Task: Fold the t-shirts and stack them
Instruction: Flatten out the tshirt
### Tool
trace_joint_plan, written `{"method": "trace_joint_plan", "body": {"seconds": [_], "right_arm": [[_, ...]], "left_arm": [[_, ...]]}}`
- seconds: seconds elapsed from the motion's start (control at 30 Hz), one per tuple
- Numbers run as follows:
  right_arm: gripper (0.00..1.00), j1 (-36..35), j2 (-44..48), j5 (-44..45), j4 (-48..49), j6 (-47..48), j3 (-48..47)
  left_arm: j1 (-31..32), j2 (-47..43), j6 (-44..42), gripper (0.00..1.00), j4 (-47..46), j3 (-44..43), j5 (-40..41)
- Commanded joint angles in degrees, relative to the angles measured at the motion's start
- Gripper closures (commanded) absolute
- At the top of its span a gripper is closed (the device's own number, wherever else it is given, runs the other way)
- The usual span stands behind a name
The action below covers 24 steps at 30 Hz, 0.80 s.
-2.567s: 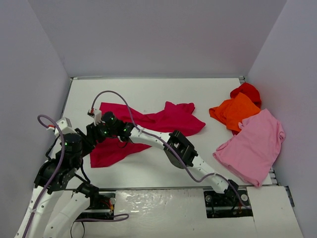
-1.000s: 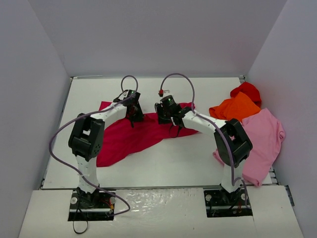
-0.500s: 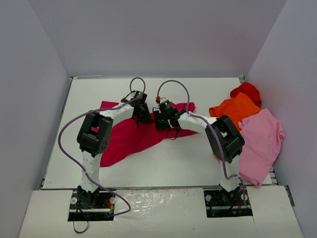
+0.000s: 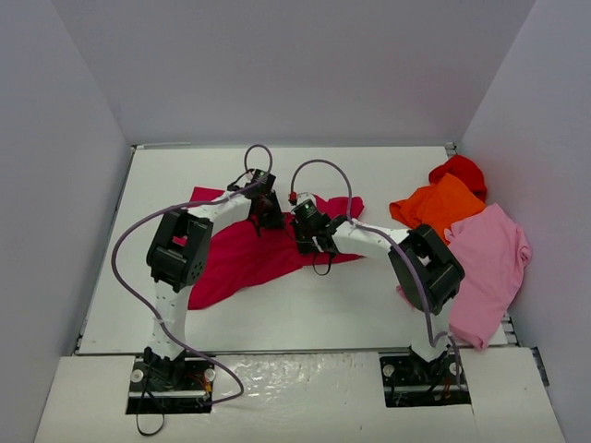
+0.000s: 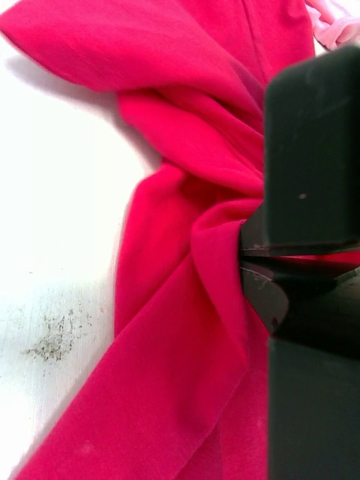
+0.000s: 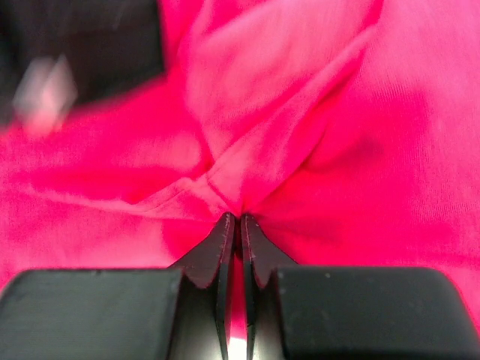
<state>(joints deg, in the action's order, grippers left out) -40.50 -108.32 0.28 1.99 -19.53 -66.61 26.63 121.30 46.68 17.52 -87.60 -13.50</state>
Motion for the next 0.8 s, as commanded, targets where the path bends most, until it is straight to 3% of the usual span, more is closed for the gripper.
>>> {"method": "trace_joint_plan", "body": {"seconds": [0.0,0.2,0.53,0.77], "right_arm": [[1.00,-7.1,11.6,10.2,-8.4,-1.9,1.4],[1.00,-11.0,22.4,13.0,-12.0,-7.0,4.3],[1.00,-15.8,30.5,12.3,-18.2,-14.1,8.6],[0.96,-27.8,33.3,9.5,-18.5,-23.8,13.5]], "left_arm": [[0.2,-1.1,-0.4,1.00,-1.8,1.1,0.6],[0.2,-0.6,0.0,1.00,-3.0,2.5,-0.1],[0.1,-1.1,-1.3,1.00,-2.0,1.7,0.4],[0.1,-0.6,-1.6,1.00,-2.0,0.8,0.4]]}}
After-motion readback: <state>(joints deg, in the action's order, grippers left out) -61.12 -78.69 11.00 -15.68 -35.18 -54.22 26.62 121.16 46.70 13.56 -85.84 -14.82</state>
